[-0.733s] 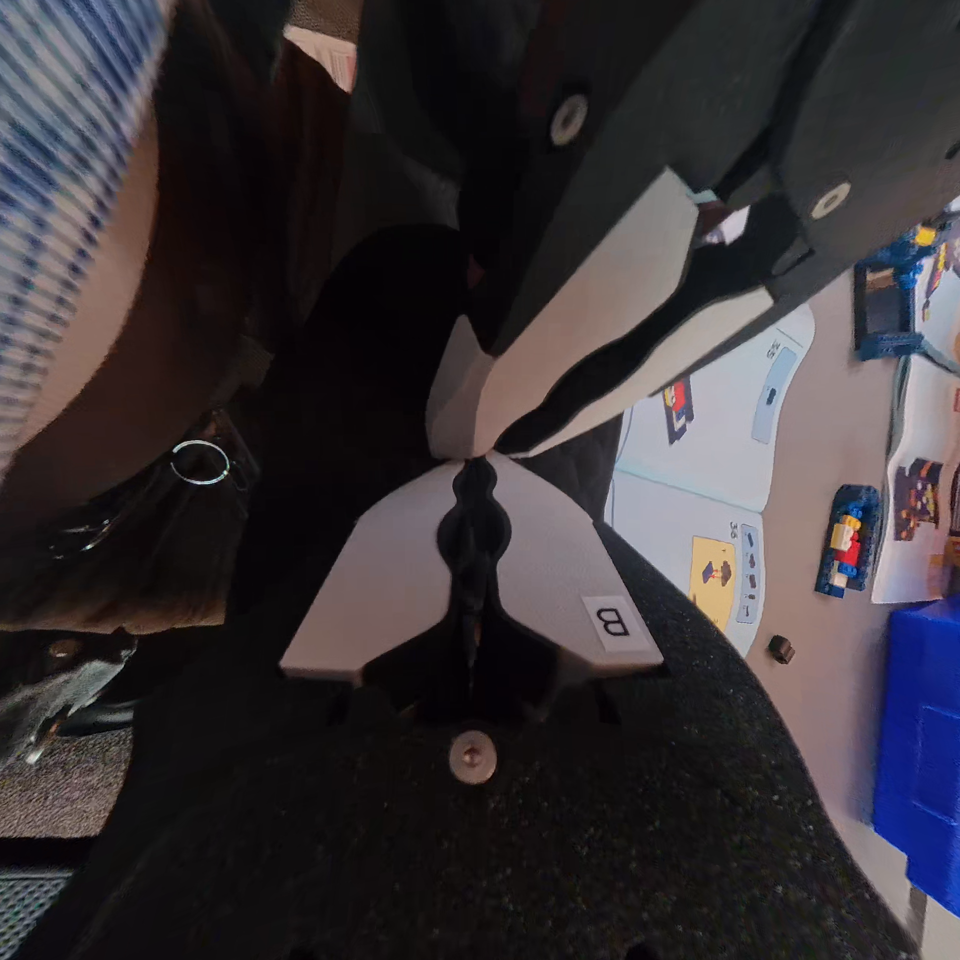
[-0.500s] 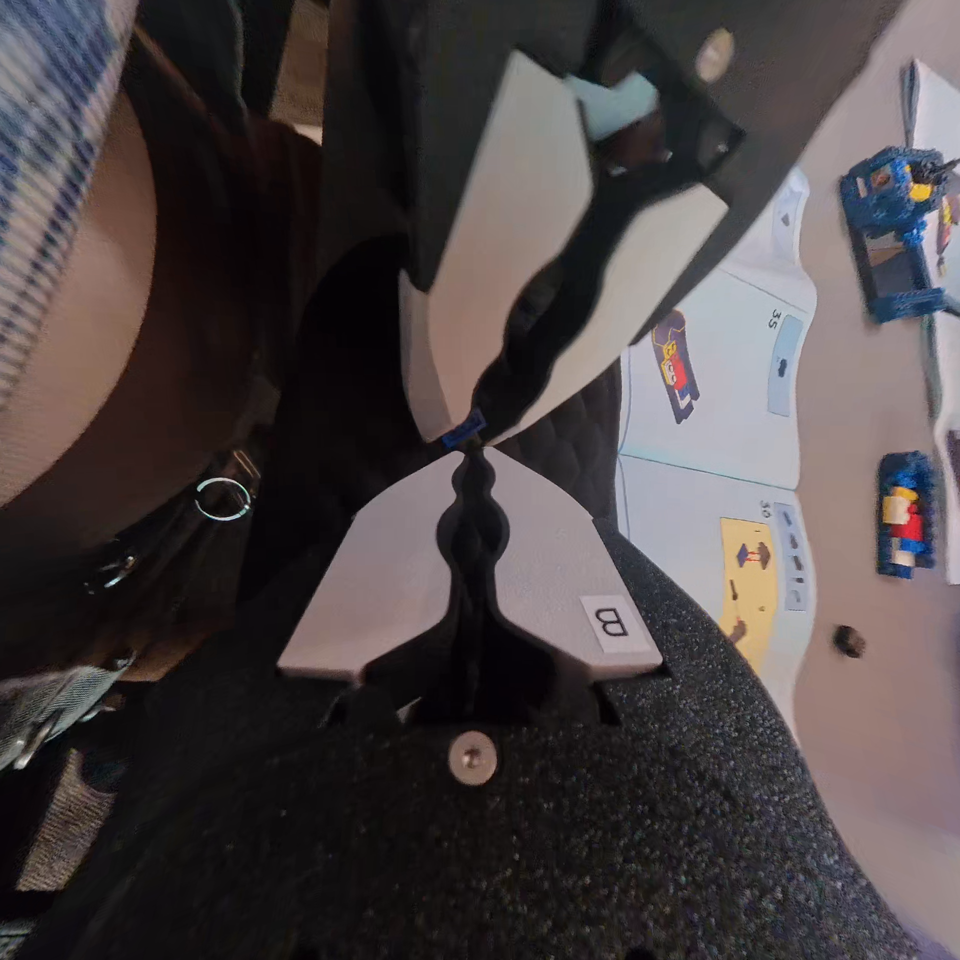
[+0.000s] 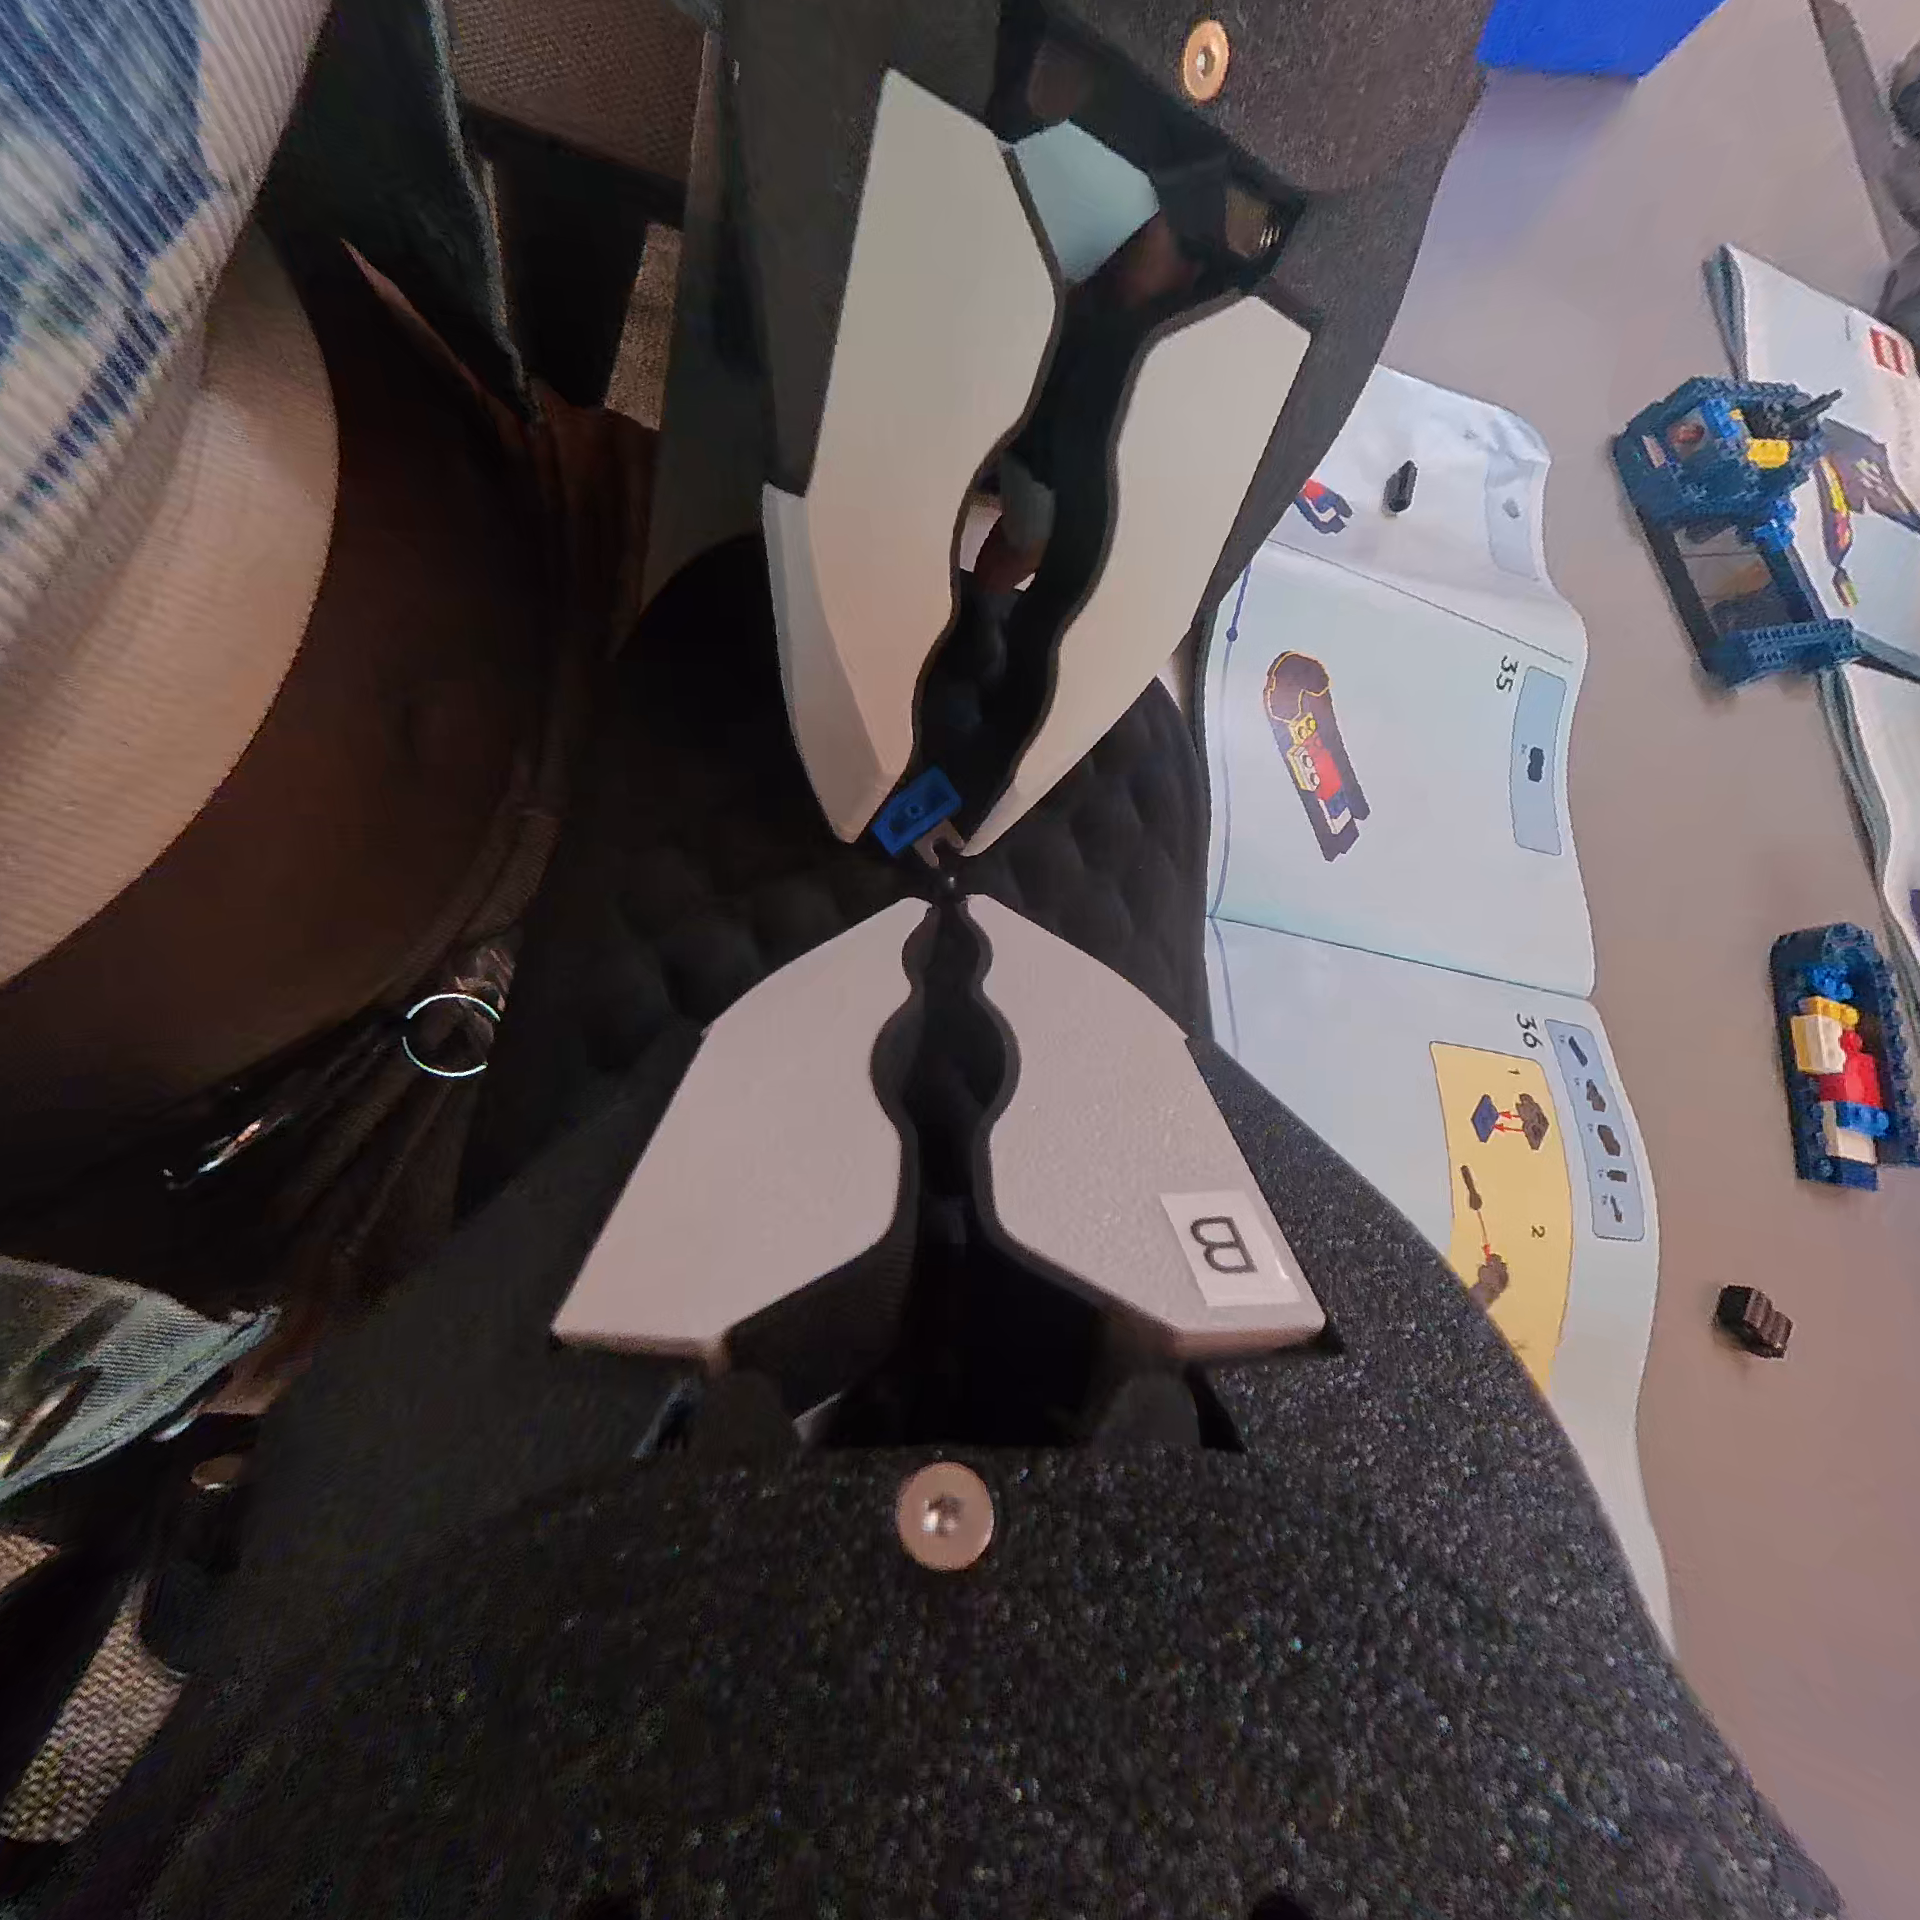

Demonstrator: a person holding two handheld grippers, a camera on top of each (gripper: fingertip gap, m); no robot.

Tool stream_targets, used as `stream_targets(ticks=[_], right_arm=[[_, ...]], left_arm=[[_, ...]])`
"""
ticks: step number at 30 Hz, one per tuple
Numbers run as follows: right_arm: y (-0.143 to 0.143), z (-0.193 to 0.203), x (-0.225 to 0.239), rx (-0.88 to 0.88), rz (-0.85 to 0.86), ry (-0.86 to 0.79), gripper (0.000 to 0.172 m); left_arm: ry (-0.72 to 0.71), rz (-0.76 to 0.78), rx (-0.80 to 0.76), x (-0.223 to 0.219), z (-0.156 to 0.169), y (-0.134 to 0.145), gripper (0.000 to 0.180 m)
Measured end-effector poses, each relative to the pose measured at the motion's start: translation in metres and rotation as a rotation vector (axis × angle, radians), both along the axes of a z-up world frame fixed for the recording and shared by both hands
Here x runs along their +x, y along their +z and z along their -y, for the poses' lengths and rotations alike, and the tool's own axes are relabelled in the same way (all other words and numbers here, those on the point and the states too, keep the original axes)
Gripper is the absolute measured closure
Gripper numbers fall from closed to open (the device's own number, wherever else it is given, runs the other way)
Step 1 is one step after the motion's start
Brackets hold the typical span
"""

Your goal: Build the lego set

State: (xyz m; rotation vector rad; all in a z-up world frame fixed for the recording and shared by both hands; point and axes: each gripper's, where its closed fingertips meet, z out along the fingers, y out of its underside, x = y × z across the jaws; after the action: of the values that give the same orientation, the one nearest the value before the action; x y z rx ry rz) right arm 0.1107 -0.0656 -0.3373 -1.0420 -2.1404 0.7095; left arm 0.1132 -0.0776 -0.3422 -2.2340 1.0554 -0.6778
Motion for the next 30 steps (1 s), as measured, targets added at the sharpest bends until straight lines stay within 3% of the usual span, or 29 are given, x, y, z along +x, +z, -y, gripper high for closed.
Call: stream_targets(ticks=[1,7,12,23,30], right_arm=[[0.001,-0.002,0.000,0.016,0.001,0.005,0.170],[0.001,-0.004,-0.002,0.104,0.033,0.075,0.170],[0.001,-0.006,-0.003,0.109,0.042,0.068,0.170],[0.005,0.003,-0.001,0.027,0.028,0.032,0.170],[0.007,0.010,-0.002,-0.092,0.043,-0.051,0.170]], left_arm=[[-0.005,0.004,-0.003,0.000,0.000,0.000,0.163],[-0.071,0.061,-0.095,-0.002,0.003,0.005,0.151],[-0.066,-0.007,-0.039,-0.011,0.001,0.006,0.138],[-0.049,-0.151,0.076,-0.029,-0.007,0.006,0.135],[-0.128,-0.068,0.122,-0.023,0.001,0.015,0.139]])
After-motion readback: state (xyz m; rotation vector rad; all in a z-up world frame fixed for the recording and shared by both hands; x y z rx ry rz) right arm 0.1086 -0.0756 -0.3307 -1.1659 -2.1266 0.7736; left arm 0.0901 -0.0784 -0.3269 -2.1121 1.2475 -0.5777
